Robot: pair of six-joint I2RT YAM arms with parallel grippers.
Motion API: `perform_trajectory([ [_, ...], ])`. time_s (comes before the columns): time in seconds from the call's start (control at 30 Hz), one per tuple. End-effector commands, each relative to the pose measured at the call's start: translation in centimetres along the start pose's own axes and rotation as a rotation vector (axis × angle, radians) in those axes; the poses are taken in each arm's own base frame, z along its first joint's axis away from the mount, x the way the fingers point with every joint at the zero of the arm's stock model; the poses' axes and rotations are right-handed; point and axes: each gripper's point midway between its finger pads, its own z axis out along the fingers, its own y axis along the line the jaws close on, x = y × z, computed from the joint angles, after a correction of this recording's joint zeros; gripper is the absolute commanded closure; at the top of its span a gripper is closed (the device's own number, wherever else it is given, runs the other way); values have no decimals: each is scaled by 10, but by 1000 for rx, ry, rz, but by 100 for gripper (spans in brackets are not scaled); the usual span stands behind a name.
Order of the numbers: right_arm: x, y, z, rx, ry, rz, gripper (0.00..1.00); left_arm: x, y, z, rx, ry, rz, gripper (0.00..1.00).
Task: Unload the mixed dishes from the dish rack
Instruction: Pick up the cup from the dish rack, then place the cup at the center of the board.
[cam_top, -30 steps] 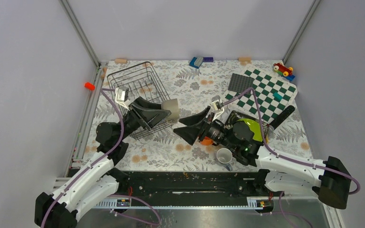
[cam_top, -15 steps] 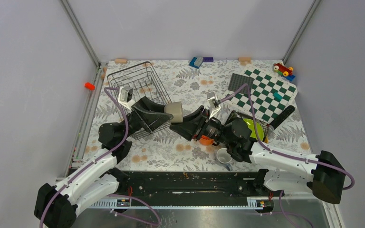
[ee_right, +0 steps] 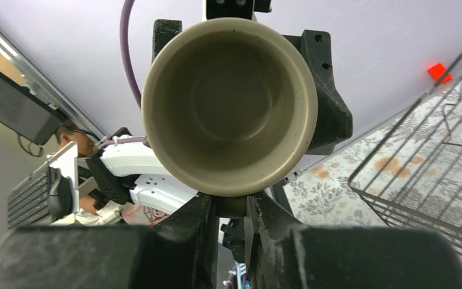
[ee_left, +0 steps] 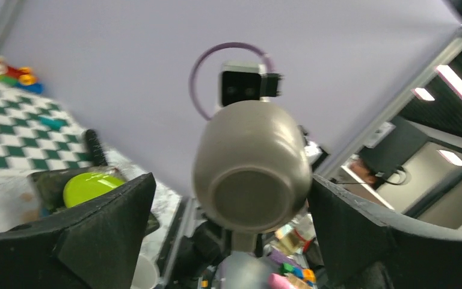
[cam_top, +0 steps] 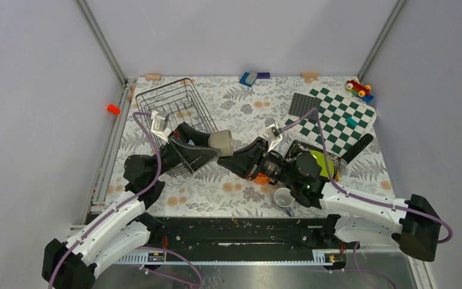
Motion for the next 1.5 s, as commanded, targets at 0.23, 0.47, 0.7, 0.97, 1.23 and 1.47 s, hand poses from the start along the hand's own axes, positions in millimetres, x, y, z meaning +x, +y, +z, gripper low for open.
perform_trajectory([
  [0.23,30,-54,-67,338,198,-162,100,-25,98,-72,-764,-72,235,1],
  [0.47,100,-97,-120,560,514,-144,100,-44,152,-151,-1304,-153,273,1],
  [0.7,159,-134,-151,748,739,-215,100,-38,184,-169,-1480,-92,290,1],
  [0.97,181,-163,-169,867,787,-300,100,-27,212,-172,-1499,-14,232,1],
  [1.23,202,-175,-191,934,891,-319,100,-24,228,-183,-1524,-3,175,1],
  [1.47,209,-177,-201,957,910,-294,83,-25,237,-187,-1529,-12,149,1],
])
